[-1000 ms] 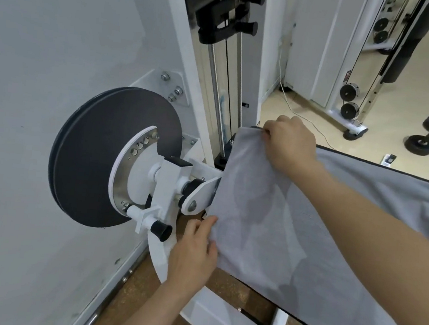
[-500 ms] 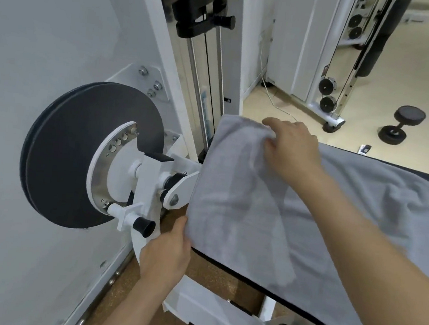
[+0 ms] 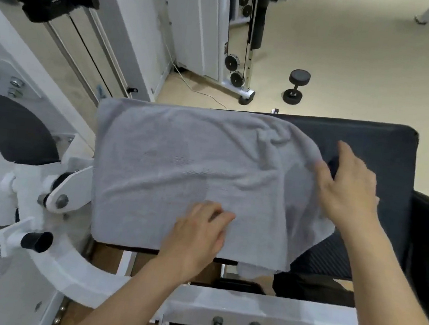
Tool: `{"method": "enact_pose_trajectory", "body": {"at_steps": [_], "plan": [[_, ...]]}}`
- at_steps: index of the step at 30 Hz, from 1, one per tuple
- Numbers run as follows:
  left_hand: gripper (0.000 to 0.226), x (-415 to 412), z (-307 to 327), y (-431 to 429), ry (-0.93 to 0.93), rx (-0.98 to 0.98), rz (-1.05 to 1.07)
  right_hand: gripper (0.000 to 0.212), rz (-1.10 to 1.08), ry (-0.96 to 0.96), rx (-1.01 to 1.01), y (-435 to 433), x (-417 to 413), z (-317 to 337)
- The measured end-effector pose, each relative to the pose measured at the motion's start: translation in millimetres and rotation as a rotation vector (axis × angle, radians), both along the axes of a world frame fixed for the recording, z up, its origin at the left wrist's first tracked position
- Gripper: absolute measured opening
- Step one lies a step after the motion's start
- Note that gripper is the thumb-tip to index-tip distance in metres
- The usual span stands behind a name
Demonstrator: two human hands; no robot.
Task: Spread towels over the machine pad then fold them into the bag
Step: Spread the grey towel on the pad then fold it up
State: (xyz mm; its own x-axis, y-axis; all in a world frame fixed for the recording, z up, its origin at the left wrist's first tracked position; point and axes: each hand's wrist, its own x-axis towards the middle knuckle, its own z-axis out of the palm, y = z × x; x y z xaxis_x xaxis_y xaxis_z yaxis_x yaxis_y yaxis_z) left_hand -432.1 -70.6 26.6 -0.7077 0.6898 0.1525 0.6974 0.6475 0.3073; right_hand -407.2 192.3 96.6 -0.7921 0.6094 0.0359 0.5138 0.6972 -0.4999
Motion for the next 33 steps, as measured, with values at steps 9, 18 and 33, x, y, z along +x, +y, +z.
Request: {"method": "enact_pose_trajectory", "body": {"at_steps": [9, 18, 33], "plan": [[0.033, 3.1, 21.4, 80.2, 0.062, 0.069, -0.149, 0.012, 0.134, -0.076, -0.197, 12.6, 16.1, -15.3], [0.048, -47.2, 100.3, 168.4, 0.11, 0.073, -0.288, 0.009, 0.456, 0.206, 0.12, 26.2, 9.0, -4.3], [0.016, -81.1, 109.5, 192.6, -0.746, 0.487, -0.037, 0.021, -0.131, 0.42, -1.029, 61.2, 33.1, -6.1]]}}
